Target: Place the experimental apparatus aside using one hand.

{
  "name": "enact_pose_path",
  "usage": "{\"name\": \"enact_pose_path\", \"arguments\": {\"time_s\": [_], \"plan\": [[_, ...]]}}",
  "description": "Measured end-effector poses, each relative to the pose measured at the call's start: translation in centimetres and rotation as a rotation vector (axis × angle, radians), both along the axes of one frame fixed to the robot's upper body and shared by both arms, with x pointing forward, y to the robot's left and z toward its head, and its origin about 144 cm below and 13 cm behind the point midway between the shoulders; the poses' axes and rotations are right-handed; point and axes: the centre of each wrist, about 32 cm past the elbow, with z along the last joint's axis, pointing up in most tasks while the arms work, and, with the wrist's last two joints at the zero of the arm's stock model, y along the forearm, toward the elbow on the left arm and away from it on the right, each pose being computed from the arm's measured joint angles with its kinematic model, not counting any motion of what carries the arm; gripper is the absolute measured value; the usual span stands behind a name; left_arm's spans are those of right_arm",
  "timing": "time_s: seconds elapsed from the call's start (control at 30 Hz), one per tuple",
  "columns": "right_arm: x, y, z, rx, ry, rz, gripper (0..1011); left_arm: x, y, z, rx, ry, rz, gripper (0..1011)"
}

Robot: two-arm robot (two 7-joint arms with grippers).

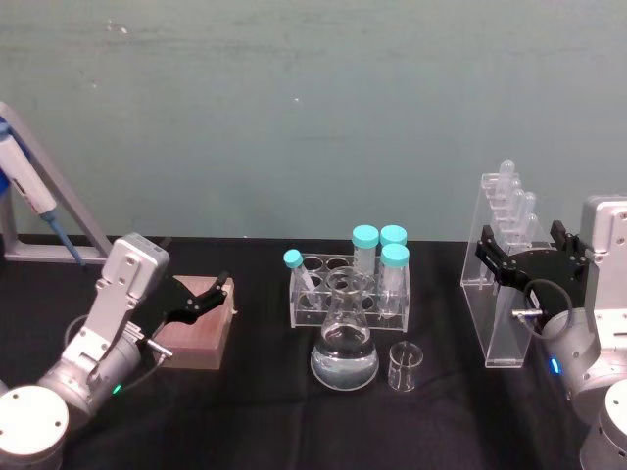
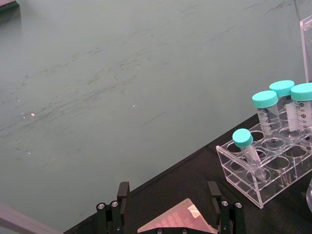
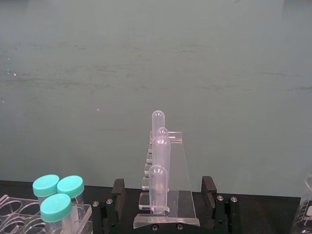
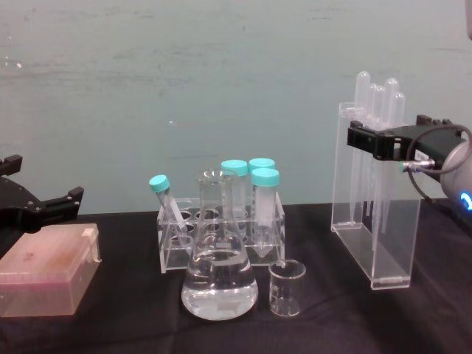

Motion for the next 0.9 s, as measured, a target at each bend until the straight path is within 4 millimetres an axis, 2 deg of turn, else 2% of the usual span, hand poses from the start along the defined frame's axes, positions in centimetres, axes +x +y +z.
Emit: {"name": "enact_pose_path", "arguments": {"time_s": [0.9], "plan": [[-0.03,0.05,0.01,0.0,-0.001,-0.003,1000,0.0,0.0,0.0,0.0,0.0,0.0,1000]]}}
